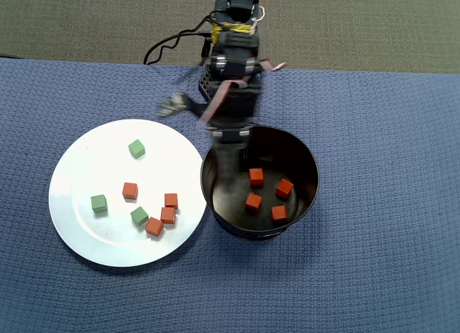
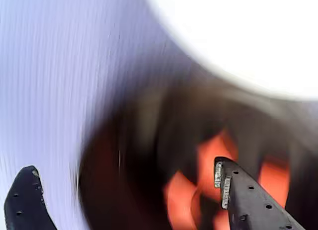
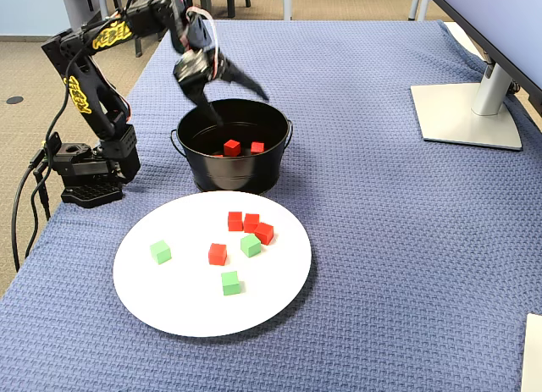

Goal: Pick up the red cubes from the white plate and place them in the black recipient

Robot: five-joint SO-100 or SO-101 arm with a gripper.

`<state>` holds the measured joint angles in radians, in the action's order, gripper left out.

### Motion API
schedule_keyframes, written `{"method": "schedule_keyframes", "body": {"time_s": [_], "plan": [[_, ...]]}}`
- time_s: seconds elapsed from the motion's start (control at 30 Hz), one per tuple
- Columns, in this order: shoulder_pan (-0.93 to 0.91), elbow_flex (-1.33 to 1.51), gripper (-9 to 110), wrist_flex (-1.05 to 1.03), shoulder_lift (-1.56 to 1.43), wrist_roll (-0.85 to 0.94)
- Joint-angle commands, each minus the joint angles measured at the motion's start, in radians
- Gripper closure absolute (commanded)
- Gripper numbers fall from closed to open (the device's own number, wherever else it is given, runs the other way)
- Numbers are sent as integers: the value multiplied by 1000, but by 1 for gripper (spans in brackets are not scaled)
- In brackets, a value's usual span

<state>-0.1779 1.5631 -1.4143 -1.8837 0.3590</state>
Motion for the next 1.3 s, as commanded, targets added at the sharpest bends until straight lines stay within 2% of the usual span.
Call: {"method": "schedule_keyframes", "body": {"time_s": [0.0, 0.17, 0.33, 1.27], "plan": [[-258, -71, 65, 64, 78, 106], [-419, -64, 71, 181, 270, 135], [-492, -94, 77, 219, 388, 149], [-502, -348, 78, 178, 747, 121]]}}
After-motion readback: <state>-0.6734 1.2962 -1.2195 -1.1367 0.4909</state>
